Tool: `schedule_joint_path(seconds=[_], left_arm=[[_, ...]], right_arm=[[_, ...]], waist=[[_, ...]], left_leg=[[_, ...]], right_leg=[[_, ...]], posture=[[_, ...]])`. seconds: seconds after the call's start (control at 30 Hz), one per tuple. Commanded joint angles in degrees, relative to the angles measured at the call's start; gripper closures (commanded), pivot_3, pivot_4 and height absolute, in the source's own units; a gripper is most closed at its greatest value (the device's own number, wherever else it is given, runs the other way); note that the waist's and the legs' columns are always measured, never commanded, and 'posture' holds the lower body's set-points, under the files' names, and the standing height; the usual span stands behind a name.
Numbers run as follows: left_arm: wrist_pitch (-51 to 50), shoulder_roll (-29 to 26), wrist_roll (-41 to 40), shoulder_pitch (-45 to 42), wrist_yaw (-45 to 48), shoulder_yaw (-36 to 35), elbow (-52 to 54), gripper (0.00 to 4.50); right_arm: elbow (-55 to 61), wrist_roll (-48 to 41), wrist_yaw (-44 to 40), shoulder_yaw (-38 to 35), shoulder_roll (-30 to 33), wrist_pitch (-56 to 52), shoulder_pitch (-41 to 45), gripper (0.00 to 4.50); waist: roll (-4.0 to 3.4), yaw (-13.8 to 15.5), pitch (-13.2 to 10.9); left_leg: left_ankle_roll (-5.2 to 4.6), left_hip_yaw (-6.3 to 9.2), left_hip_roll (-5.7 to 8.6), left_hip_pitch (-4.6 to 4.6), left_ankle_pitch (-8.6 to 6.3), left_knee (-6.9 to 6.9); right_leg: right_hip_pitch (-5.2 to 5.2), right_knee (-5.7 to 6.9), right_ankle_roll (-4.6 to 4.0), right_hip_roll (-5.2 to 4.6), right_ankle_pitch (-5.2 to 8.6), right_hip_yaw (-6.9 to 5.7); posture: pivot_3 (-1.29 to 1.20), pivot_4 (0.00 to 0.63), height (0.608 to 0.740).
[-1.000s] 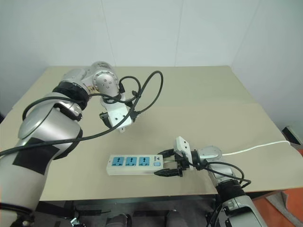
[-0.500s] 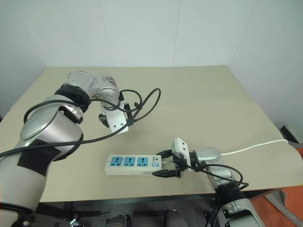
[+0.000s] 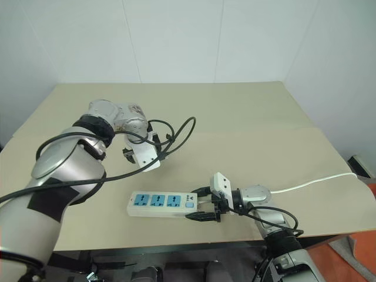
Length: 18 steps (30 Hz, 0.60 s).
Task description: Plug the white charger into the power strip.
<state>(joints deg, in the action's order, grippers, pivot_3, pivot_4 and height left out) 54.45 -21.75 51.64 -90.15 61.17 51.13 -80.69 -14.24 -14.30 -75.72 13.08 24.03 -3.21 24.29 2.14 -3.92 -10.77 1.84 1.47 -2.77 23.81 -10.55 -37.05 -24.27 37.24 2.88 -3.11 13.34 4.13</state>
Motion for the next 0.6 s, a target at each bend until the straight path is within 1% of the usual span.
schedule_joint_path(seconds=[0.03, 0.1, 0.27, 0.6], left_arm=[[-1.40, 0.06, 0.98, 0.03, -1.72, -0.08, 0.36, 0.00], [-2.20, 0.22, 1.63, 0.43, -2.86, 0.31, 0.38, 0.00], [-3.85, 0.83, 0.92, 1.11, -2.14, -1.07, 0.18, 0.00], [-6.55, 1.31, 1.45, 1.85, -2.31, -1.23, 0.19, 0.00]], right_arm=[[1.07, 0.36, 0.15, 1.46, -0.25, -0.77, -1.16, 1.06], [1.34, 0.33, 0.56, 1.34, -0.24, -0.90, -1.39, 1.06], [1.68, 0.43, 1.03, 1.21, 0.13, -0.94, -1.86, 1.06], [2.34, 0.89, 1.93, 1.53, 0.34, -0.98, -2.55, 1.06]], waist=[[0.00, 0.01, 0.00], [0.00, 0.01, 0.00], [0.00, 0.04, 0.00], [0.00, 0.03, 0.00]], left_leg=[[0.00, 0.00, 0.00, -0.01, 0.00, 0.00], [0.00, 0.01, 0.00, -0.01, 0.00, 0.00], [0.00, 0.00, 0.00, -0.01, 0.00, 0.00], [0.00, 0.01, 0.01, -0.02, 0.00, 0.00]], right_leg=[[0.00, 0.01, 0.00, 0.00, 0.00, 0.00], [0.00, 0.01, 0.00, 0.00, 0.00, 0.00], [0.01, 0.01, 0.00, 0.00, 0.00, 0.00], [0.03, 0.01, 0.00, 0.00, -0.01, 0.00]], posture=[[0.00, 0.150, 0.740], [0.00, 0.150, 0.740], [0.00, 0.150, 0.740], [0.00, 0.150, 0.740]])
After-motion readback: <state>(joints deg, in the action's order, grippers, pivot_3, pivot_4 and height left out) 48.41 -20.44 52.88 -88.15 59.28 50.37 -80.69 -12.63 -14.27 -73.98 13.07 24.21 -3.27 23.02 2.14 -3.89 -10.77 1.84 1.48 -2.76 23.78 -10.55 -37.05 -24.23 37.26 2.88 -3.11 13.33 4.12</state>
